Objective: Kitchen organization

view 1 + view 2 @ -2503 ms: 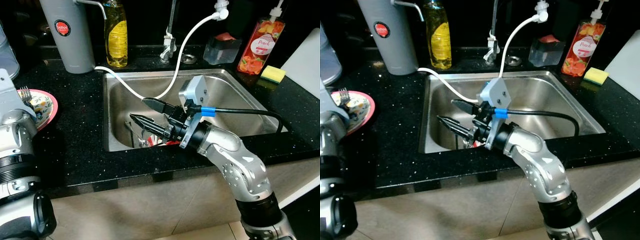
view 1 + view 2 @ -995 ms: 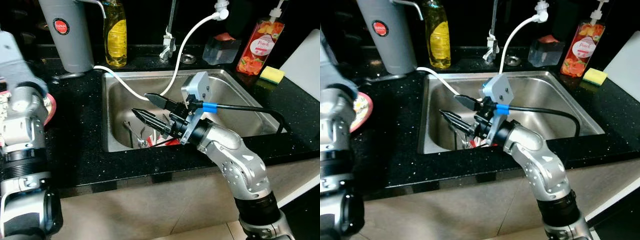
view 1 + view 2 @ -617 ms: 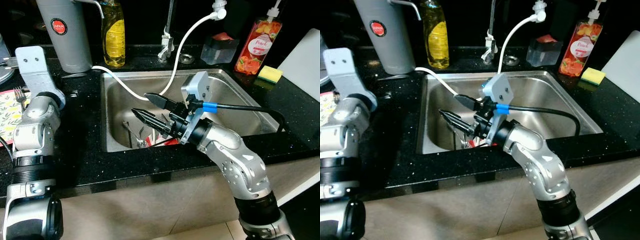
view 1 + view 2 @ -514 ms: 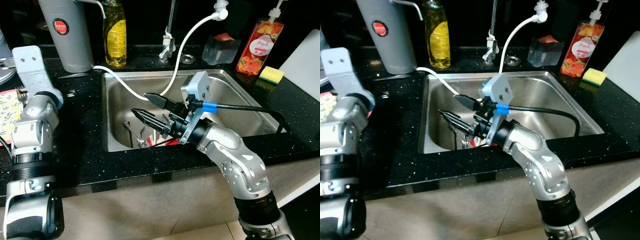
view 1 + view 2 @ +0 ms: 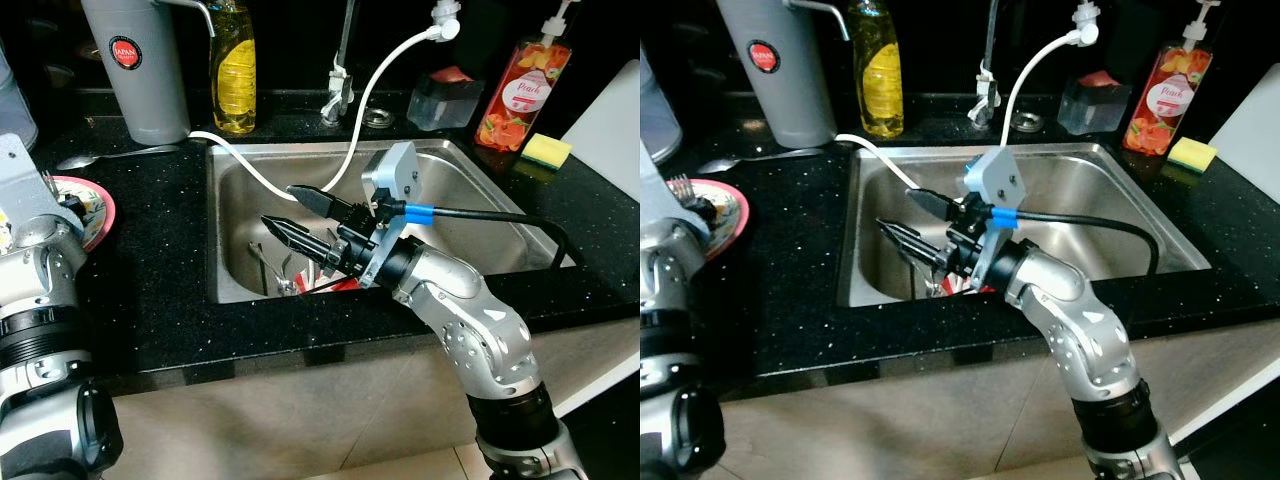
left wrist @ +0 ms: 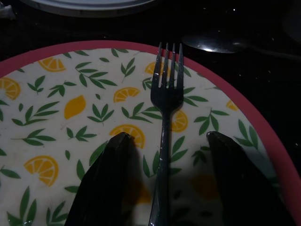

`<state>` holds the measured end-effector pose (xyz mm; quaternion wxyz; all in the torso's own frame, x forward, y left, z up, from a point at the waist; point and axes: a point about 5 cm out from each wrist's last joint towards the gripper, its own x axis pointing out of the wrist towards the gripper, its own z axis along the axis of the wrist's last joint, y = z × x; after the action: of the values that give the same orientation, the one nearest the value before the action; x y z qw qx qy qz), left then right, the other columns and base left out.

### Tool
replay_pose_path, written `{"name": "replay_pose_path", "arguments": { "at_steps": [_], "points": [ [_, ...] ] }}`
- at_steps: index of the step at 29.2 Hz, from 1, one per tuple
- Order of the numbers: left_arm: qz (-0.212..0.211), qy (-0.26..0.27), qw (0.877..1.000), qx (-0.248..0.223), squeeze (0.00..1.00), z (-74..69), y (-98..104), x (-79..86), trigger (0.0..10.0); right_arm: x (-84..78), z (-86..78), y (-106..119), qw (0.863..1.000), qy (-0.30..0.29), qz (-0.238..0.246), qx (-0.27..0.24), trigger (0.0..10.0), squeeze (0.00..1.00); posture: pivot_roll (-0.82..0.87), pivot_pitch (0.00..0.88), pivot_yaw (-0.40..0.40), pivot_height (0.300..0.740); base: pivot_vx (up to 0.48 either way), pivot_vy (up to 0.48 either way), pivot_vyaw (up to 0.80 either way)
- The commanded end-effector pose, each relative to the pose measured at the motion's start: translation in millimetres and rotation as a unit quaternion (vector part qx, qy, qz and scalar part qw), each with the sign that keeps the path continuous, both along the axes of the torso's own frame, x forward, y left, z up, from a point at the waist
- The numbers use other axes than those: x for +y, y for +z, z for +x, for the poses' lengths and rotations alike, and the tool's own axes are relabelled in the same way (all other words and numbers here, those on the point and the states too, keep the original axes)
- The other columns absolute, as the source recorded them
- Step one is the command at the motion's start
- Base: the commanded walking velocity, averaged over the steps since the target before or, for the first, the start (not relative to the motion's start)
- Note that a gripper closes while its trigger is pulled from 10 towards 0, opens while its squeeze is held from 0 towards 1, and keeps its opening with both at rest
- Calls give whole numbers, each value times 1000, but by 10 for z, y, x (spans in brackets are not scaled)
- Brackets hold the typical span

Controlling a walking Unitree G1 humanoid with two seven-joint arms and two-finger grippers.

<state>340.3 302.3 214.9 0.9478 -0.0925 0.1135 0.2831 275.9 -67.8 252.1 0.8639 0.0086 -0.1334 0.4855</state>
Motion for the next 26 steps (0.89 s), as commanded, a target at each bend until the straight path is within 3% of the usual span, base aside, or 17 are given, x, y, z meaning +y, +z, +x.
{"name": "replay_pose_path", "arguments": {
  "at_steps": [1, 5, 6, 7, 9, 21, 26],
  "points": [
    [-6, -2, 1000, 28, 0, 11, -85, -8, 10000, -23, 19, 8, 1000, -5, -1, -1, 10000, 0, 71, 0, -37, 740, 0, 0, 0],
    [-2, 2, 999, 47, 0, 0, -164, 18, 10000, -23, 17, 10, 1000, -5, 0, -1, 10000, 0, 70, 0, -34, 740, 0, 0, 0],
    [-6, 2, 999, 49, 0, -4, -188, 16, 6902, -24, 17, 11, 1000, -5, 0, -1, 10000, 0, 70, 0, -34, 740, 0, 0, 0],
    [-6, 2, 999, 49, 0, -4, -188, 16, 6902, -24, 17, 11, 1000, -5, 0, -1, 10000, 0, 70, 0, -34, 740, 0, 0, 0],
    [-16, 6, 999, 51, 0, -12, -218, 12, 0, -26, 16, 10, 1000, -6, 1, 0, 10000, 0, 68, 0, -34, 740, 0, 0, 0],
    [20, 34, 998, 52, 0, -40, -178, 69, 0, -31, 23, 10, 1000, -8, 2, 1, 10000, 0, 70, 0, -39, 740, 0, 0, 0],
    [42, 43, 998, 35, 0, -46, -75, 92, 0, -30, 24, 9, 1000, -8, 3, 2, 10000, 0, 70, 0, -40, 740, 0, 0, 0]
  ]
}}
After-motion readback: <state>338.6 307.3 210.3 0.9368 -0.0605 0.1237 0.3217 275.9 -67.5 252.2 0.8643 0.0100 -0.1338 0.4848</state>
